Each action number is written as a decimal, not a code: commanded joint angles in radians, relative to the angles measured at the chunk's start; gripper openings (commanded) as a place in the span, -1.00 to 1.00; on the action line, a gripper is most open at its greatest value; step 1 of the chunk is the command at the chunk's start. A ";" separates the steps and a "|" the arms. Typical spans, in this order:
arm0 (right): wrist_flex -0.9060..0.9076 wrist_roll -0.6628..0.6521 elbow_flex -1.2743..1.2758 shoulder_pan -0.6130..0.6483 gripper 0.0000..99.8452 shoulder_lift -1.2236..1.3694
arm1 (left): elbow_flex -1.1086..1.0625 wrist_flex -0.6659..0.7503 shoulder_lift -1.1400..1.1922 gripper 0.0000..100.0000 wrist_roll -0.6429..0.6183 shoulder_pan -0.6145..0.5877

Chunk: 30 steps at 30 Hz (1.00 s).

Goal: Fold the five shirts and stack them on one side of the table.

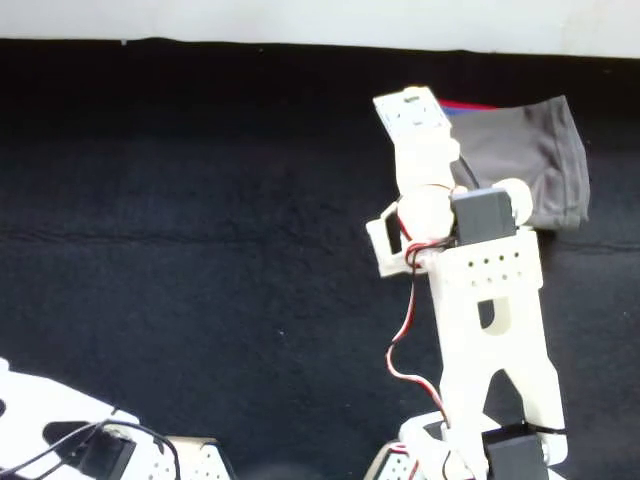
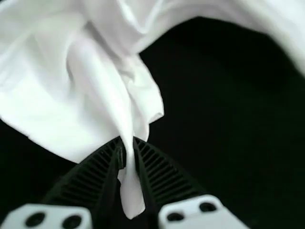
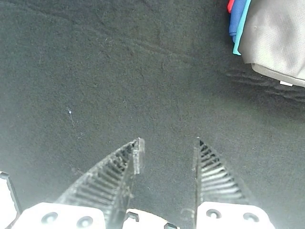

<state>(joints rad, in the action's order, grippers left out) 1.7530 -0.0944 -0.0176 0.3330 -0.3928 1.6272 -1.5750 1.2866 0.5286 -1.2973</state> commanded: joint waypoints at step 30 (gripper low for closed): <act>-0.008 -0.011 0.001 -0.282 -0.66 -0.025 | -0.565 -0.193 -1.303 -0.98 -0.305 1.193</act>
<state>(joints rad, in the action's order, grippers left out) 1.7530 -0.0944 -0.0176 0.0644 -0.3928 1.1316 -1.7699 0.1281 0.2493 -0.2309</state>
